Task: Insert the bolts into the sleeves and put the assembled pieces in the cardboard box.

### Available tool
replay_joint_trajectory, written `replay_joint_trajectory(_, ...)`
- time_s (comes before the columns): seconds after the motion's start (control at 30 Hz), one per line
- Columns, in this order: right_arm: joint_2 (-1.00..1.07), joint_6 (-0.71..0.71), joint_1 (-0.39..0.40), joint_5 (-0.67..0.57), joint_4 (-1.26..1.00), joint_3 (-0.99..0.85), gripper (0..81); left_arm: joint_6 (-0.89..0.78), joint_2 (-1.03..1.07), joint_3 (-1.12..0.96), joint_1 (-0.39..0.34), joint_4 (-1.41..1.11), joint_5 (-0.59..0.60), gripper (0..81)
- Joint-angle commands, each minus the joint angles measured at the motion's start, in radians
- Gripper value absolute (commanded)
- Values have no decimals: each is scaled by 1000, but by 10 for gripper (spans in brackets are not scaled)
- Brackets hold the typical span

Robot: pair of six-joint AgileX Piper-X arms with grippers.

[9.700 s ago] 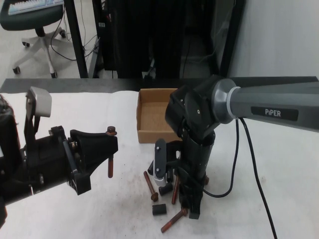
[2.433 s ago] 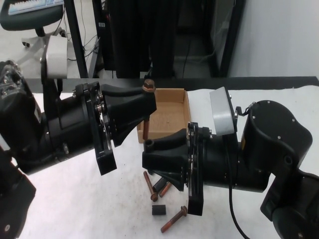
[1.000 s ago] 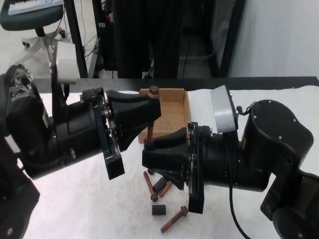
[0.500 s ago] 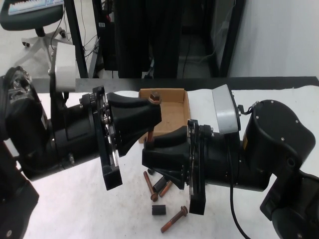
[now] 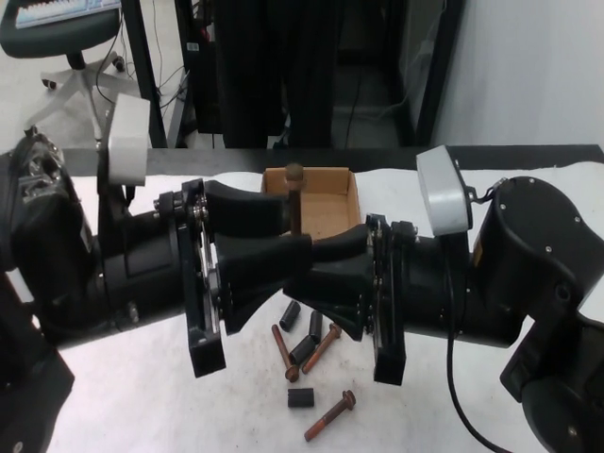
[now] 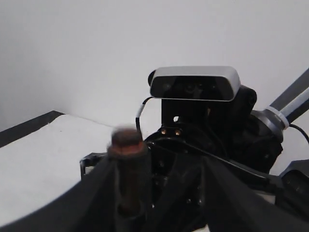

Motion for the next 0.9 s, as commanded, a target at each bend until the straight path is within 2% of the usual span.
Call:
replay_joint_trajectory(0.0,-9,4,-3,0,-18,-11,8,-8,-1,0,-3,-8,11,497)
replay_joint_trajectory(0.27,-9,4,-3,0,-18,-11,8,-8,-1,0,0,-8,-5,497)
replay_joint_trajectory(0.6,-9,4,-3,-35,-18,-11,8,16,-1,0,84,-8,-18,497)
replay_joint_trajectory(0.87,-9,4,-3,-28,-18,-11,8,20,-1,0,97,-8,-18,497)
